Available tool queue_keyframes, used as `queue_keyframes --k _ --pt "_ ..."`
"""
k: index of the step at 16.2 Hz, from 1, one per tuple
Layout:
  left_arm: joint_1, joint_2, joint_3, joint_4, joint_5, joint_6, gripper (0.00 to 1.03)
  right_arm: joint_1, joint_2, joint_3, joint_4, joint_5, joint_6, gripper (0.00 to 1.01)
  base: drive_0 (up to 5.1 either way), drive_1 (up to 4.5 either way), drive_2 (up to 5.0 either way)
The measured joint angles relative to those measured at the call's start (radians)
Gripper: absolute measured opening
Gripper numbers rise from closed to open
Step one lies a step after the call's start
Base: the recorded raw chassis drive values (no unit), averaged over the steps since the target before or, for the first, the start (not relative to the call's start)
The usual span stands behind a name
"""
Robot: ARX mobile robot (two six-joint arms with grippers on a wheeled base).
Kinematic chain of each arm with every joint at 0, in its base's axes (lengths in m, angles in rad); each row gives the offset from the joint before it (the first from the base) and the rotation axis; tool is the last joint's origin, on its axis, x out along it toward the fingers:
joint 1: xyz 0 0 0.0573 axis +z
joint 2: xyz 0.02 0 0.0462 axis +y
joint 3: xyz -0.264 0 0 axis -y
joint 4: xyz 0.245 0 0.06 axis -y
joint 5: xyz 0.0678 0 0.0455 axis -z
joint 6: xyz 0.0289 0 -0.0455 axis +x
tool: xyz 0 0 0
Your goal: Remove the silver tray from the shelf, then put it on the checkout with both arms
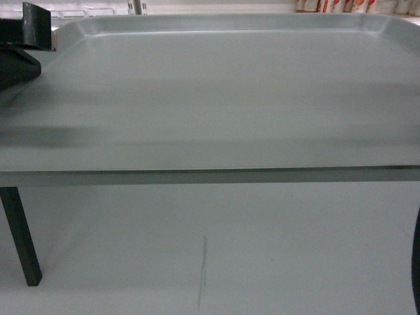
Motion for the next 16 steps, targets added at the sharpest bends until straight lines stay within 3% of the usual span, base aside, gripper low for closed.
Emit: queue_keyframes --k 16 --pt "-0.001 -0.006 0.000 -0.001 0.000 0.001 0.04 0.000 -0.005 0.000 0.002 0.000 0.000 0.03 0.0 0.00 0.0"
